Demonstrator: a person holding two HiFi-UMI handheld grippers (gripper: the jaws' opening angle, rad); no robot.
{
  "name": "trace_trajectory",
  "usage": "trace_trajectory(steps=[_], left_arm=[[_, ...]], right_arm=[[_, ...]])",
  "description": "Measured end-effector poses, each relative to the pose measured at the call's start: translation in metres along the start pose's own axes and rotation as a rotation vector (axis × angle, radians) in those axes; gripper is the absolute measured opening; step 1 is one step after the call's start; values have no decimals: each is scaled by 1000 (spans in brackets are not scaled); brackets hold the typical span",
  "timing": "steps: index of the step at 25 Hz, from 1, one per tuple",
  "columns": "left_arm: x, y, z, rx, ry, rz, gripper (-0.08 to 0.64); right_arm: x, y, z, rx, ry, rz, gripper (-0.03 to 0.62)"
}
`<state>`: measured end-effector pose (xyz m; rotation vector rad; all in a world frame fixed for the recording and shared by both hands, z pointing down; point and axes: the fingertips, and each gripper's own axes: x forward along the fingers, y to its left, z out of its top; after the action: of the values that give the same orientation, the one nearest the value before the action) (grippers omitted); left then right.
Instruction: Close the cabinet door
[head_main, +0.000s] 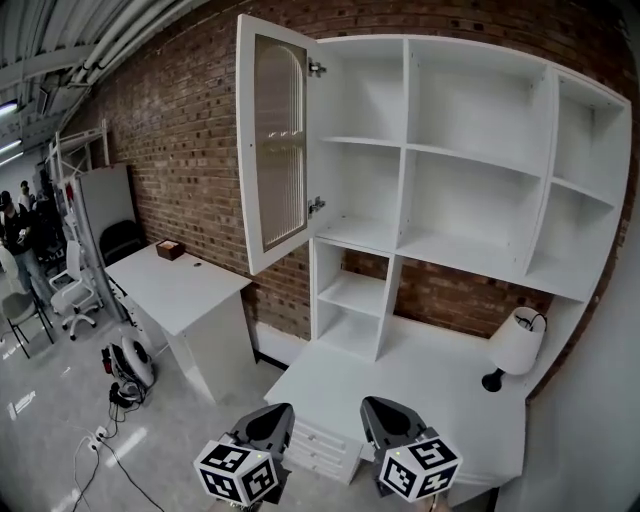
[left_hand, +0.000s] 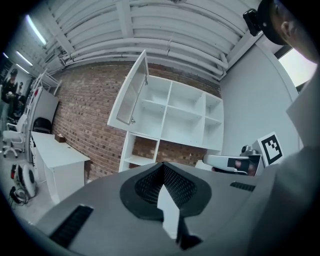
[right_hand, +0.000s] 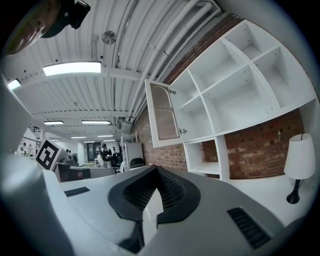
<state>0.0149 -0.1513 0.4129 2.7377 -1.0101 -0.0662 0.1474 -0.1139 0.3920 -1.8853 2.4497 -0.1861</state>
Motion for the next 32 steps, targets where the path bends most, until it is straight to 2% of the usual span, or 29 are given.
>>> trace_trajectory(steps=[9, 15, 23, 32], left_arm=[[15, 96, 33, 20, 5, -31, 8], [6, 148, 39, 30, 17, -58, 8], [-6, 183, 39, 28, 39, -123, 8], [-5, 202, 41, 19, 41, -134, 8]], right_arm=[[100, 33, 11, -6, -4, -24, 26], [156, 72, 8, -19, -18, -25, 28], [206, 113, 17, -52, -40, -38, 26], [251, 115, 26, -62, -42, -32, 29]])
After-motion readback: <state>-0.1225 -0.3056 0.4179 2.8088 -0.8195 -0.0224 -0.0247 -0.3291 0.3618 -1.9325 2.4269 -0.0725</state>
